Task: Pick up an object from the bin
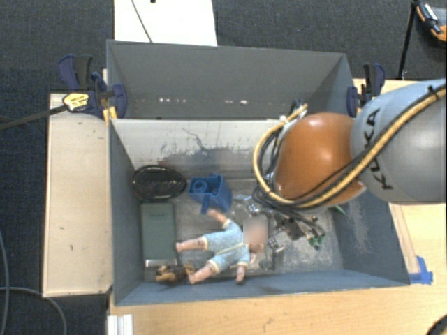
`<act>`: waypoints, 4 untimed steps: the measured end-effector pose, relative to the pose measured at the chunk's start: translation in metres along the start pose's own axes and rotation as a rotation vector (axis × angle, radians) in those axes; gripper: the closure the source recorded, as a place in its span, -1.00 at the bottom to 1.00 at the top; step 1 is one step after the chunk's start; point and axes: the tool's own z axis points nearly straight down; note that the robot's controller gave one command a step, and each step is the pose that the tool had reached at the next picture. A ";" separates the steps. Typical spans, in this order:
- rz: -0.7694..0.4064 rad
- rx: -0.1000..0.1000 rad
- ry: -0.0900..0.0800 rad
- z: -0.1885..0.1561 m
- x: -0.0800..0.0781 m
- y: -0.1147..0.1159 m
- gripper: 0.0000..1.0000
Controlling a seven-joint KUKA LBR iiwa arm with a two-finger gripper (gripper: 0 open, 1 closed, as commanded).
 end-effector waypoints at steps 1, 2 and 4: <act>0.003 0.000 0.001 0.056 -0.024 0.008 -1.00; -0.202 0.000 0.000 0.078 -0.018 0.015 -1.00; -0.177 0.000 0.007 0.087 -0.023 0.021 1.00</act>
Offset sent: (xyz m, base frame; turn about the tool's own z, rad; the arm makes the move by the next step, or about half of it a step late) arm 0.0047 0.0212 -0.0906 -0.2543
